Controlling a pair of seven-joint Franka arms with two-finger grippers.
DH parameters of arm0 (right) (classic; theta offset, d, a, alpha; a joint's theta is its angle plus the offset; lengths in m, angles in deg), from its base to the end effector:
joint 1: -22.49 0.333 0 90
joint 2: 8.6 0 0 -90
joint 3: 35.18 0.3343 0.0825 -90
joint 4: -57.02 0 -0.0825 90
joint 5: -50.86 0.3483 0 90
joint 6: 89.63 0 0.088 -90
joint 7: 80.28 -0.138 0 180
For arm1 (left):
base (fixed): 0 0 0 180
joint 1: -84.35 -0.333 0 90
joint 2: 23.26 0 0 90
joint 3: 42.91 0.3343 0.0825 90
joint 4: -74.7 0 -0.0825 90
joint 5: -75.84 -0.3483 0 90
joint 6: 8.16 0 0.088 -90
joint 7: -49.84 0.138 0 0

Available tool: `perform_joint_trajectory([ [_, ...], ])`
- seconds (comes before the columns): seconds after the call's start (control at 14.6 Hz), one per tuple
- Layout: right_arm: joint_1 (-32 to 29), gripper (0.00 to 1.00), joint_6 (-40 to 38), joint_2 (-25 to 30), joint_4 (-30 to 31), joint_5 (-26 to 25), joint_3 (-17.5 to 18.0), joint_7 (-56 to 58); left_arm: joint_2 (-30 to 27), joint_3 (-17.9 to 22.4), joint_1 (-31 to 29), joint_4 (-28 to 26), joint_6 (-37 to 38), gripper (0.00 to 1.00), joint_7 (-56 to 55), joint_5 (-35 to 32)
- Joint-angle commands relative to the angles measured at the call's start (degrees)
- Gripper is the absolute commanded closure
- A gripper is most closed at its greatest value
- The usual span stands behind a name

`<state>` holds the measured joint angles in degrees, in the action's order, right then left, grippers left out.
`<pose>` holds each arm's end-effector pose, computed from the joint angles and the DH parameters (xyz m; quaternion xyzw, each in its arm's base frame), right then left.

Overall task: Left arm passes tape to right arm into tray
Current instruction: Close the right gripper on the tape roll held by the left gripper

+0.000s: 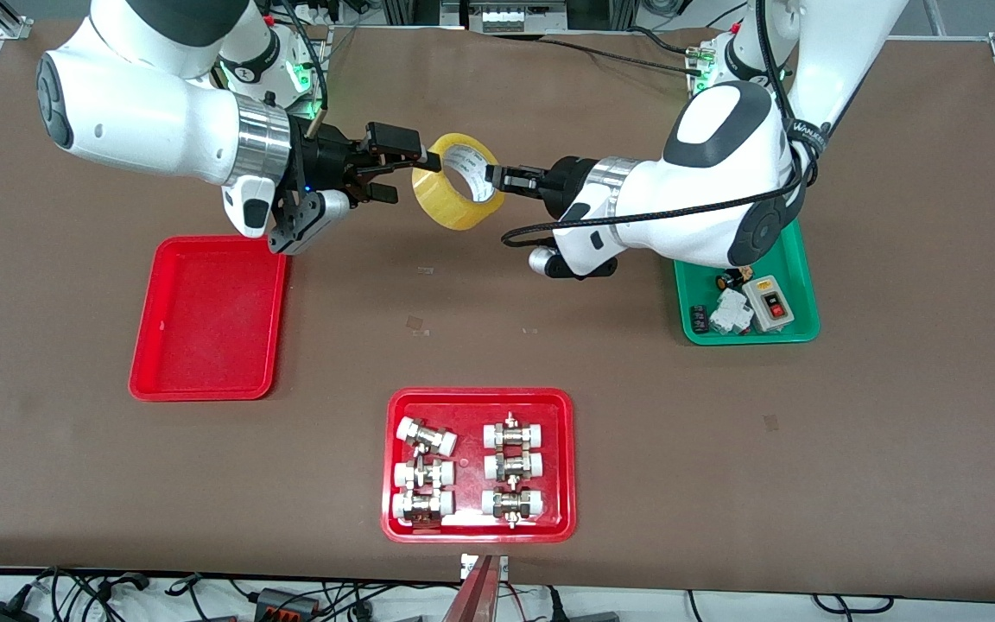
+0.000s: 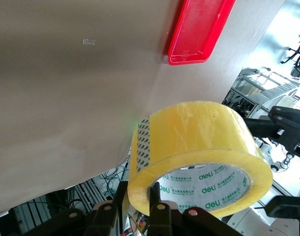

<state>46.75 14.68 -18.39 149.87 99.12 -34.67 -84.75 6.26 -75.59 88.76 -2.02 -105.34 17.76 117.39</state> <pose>0.5065 0.3253 0.5540 -0.9147 -0.0669 0.0877 0.3887 0.5274 -0.3960 0.5086 0.8793 0.0422 -0.2967 0.3701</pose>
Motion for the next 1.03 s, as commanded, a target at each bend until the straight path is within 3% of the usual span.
perform_joint_trajectory([
  [0.0, 1.31, 0.00, 0.19, -0.67, -0.83, 1.14, -0.59, -0.81, -0.16, -0.28, -0.73, 0.87, 1.21, 1.00, 1.23, 1.60],
  [0.96, 2.19, 0.05, 1.07, -0.76, -0.91, 1.32, -0.59, -0.73, -0.25, -0.72, -2.13, 0.87, 2.88, 1.00, 1.23, 1.60],
])
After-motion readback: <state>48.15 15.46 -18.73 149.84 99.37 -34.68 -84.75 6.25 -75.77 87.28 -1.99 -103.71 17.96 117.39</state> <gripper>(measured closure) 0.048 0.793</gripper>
